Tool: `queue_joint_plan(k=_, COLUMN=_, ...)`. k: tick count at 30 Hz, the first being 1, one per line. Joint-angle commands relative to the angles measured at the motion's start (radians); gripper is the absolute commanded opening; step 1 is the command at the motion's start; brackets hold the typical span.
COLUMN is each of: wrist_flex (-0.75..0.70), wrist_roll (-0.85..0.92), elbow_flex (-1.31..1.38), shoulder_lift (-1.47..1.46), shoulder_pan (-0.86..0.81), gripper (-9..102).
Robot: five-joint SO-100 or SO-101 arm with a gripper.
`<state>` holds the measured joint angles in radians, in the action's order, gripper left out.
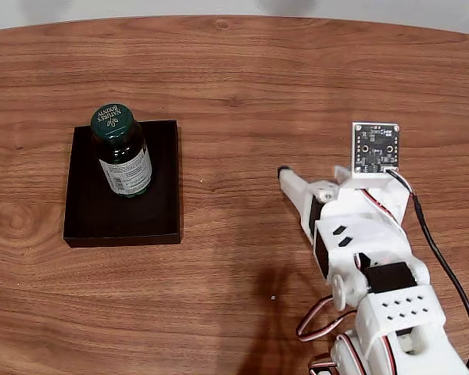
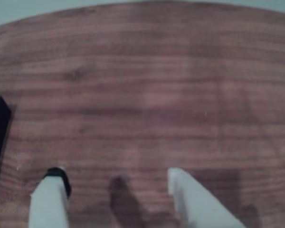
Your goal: Pick up the pill bottle and place it in the black box.
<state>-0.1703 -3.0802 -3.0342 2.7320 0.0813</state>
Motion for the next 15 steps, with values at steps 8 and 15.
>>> queue_joint_plan(k=8, wrist_flex=-0.400, wrist_roll=0.092, elbow_flex=0.005, shoulder_lift=0.232, shoulder_pan=-0.018, gripper=12)
queue_joint_plan(k=15, wrist_flex=-0.637, wrist_roll=0.239, elbow_flex=0.005, shoulder_lift=0.403, shoulder_pan=-0.011, gripper=8)
